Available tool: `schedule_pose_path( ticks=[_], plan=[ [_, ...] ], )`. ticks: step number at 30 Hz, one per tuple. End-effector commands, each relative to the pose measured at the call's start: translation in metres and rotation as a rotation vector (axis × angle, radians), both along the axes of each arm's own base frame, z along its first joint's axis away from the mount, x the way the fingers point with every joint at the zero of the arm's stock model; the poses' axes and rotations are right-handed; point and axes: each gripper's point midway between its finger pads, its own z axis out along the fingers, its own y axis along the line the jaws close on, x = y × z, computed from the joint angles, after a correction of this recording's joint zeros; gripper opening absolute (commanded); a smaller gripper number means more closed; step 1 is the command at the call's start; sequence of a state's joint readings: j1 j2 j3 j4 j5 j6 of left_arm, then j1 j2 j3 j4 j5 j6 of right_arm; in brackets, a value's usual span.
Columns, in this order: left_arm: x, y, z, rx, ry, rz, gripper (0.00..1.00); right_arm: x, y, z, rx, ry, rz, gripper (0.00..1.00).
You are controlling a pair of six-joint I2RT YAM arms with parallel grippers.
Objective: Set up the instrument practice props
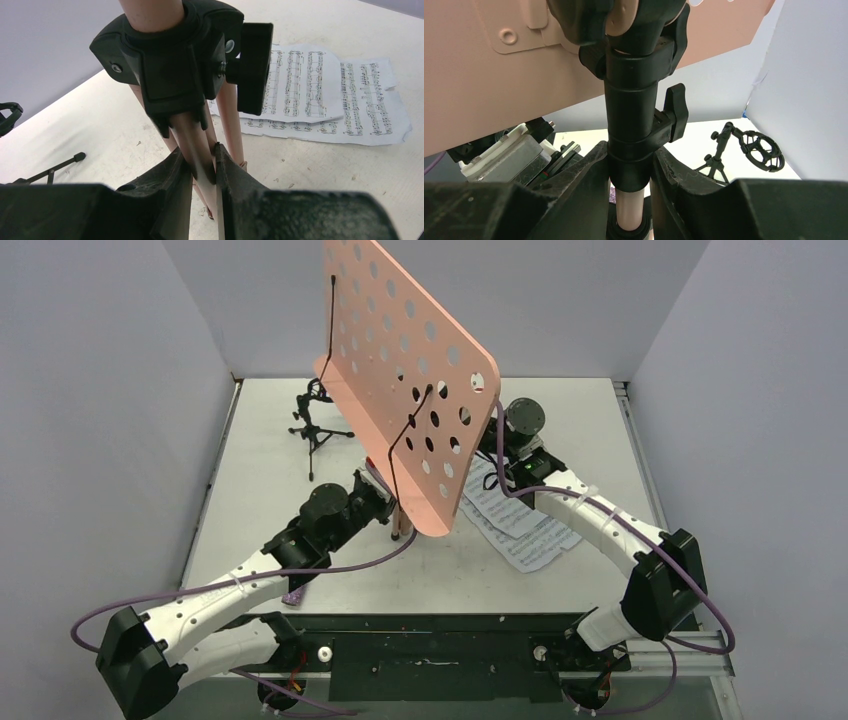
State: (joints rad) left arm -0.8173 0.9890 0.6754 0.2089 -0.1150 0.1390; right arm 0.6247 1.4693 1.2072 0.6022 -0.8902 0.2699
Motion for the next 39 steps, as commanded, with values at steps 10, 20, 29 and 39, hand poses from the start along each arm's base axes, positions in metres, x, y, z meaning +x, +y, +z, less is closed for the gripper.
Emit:
schedule_pose_path(
  ticks=[10, 20, 29, 39],
  plan=[
    [-0.005, 0.007, 0.006, 0.046, -0.03, -0.004, 0.0, -0.007, -0.022, 0.126, 0.251, -0.301, -0.102, 0.05],
    [-0.004, 0.01, 0.002, 0.051, -0.017, 0.011, 0.0, -0.008, -0.02, 0.145, 0.269, -0.341, -0.099, 0.05],
    [-0.001, 0.014, -0.001, 0.061, -0.015, 0.036, 0.0, -0.012, -0.018, 0.164, 0.29, -0.383, -0.092, 0.05],
    [-0.002, 0.017, -0.002, 0.065, -0.017, 0.048, 0.0, -0.015, -0.019, 0.184, 0.317, -0.427, -0.098, 0.05]
  ],
)
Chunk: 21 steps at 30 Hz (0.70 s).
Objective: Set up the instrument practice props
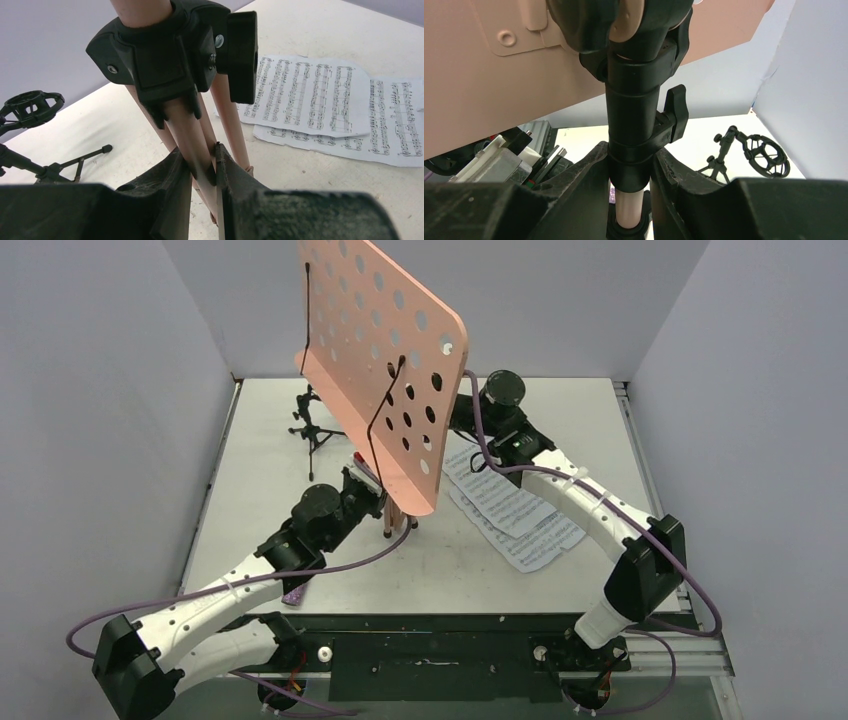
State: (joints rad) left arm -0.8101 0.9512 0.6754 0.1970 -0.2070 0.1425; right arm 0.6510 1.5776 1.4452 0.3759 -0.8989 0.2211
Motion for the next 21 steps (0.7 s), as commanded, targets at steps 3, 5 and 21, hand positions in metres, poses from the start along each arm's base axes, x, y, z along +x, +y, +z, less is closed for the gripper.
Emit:
schedule_pose_path(
  ticks=[3, 5, 21],
  plan=[
    [-0.008, 0.001, -0.013, 0.085, 0.019, -0.035, 0.0, -0.028, -0.043, 0.174, 0.395, -0.463, -0.115, 0.05],
    [-0.008, 0.003, -0.013, 0.088, 0.018, -0.03, 0.0, -0.03, -0.043, 0.179, 0.405, -0.47, -0.11, 0.05],
    [-0.009, 0.023, -0.024, 0.134, 0.052, 0.047, 0.0, -0.045, -0.048, 0.201, 0.456, -0.515, -0.082, 0.05]
  ],
)
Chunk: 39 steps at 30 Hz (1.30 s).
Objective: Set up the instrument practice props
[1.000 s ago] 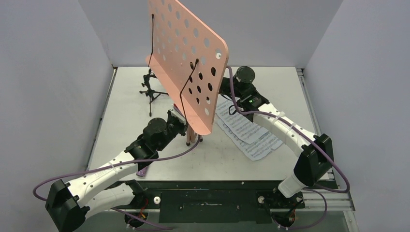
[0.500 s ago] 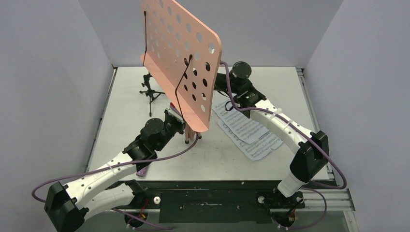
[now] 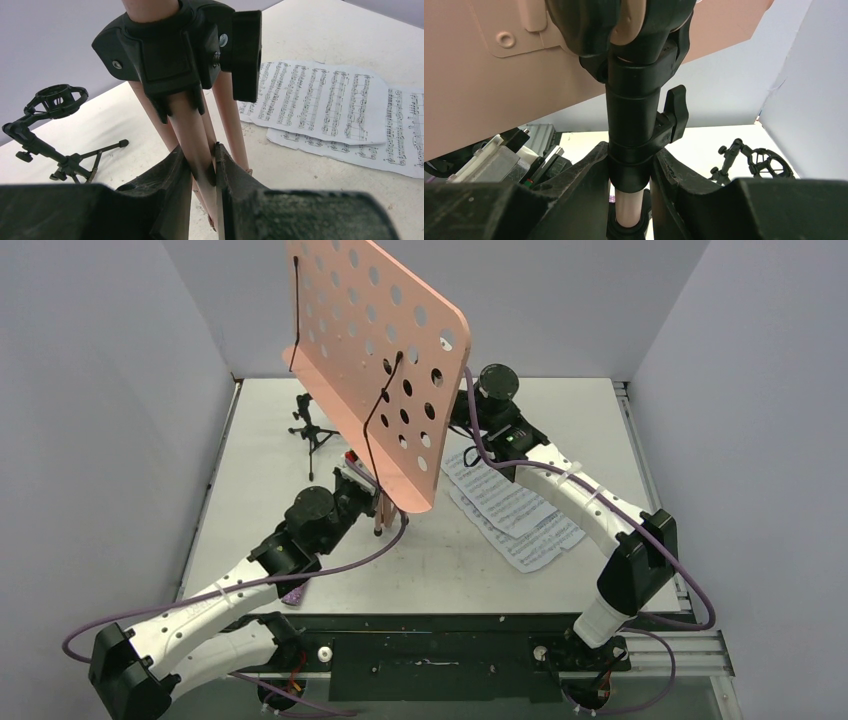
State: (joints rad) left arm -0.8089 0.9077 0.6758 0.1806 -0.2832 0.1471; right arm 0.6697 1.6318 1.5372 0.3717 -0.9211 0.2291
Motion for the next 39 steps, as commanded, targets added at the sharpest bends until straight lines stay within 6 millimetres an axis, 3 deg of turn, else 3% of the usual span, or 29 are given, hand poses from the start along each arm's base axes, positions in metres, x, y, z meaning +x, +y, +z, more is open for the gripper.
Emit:
schedule_pose_path(
  ticks=[1, 14, 27, 39],
  plan=[
    [-0.012, 0.006, -0.037, 0.15, 0.087, -0.031, 0.0, -0.044, -0.062, 0.186, 0.444, -0.486, -0.119, 0.05],
    [-0.031, 0.022, -0.065, 0.245, 0.154, -0.06, 0.0, -0.045, -0.064, 0.2, 0.438, -0.541, -0.138, 0.05],
    [-0.037, 0.019, -0.083, 0.258, 0.209, -0.09, 0.0, -0.05, -0.066, 0.215, 0.456, -0.572, -0.129, 0.05],
    [-0.035, 0.017, -0.079, 0.245, 0.196, -0.091, 0.0, -0.05, -0.065, 0.222, 0.467, -0.584, -0.131, 0.05]
  ],
)
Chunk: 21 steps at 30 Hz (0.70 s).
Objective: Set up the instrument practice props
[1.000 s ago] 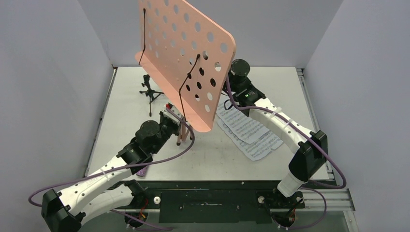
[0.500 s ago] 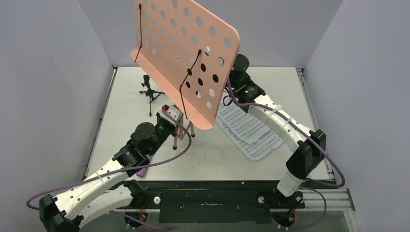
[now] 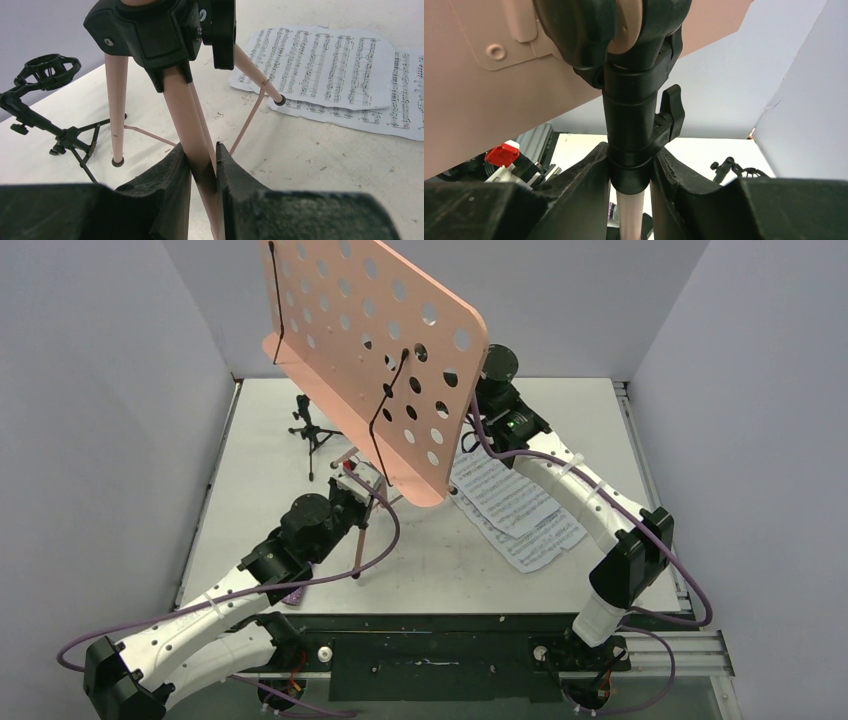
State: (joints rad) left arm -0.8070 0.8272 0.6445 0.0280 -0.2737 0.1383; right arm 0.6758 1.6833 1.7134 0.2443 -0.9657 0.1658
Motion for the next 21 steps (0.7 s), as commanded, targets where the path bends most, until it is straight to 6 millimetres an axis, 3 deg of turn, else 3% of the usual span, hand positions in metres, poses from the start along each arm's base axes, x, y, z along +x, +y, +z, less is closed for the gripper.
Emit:
schedule_pose_path(
  ticks=[1, 9, 21],
  plan=[
    [-0.018, 0.001, -0.055, 0.176, 0.124, -0.087, 0.0, -0.048, -0.072, 0.195, 0.495, -0.511, -0.146, 0.05],
    [-0.018, 0.004, -0.055, 0.185, 0.119, -0.077, 0.0, -0.045, -0.068, 0.192, 0.485, -0.497, -0.146, 0.05],
    [-0.019, 0.025, -0.055, 0.243, 0.109, -0.016, 0.0, -0.046, -0.048, 0.15, 0.451, -0.379, -0.12, 0.05]
  ],
)
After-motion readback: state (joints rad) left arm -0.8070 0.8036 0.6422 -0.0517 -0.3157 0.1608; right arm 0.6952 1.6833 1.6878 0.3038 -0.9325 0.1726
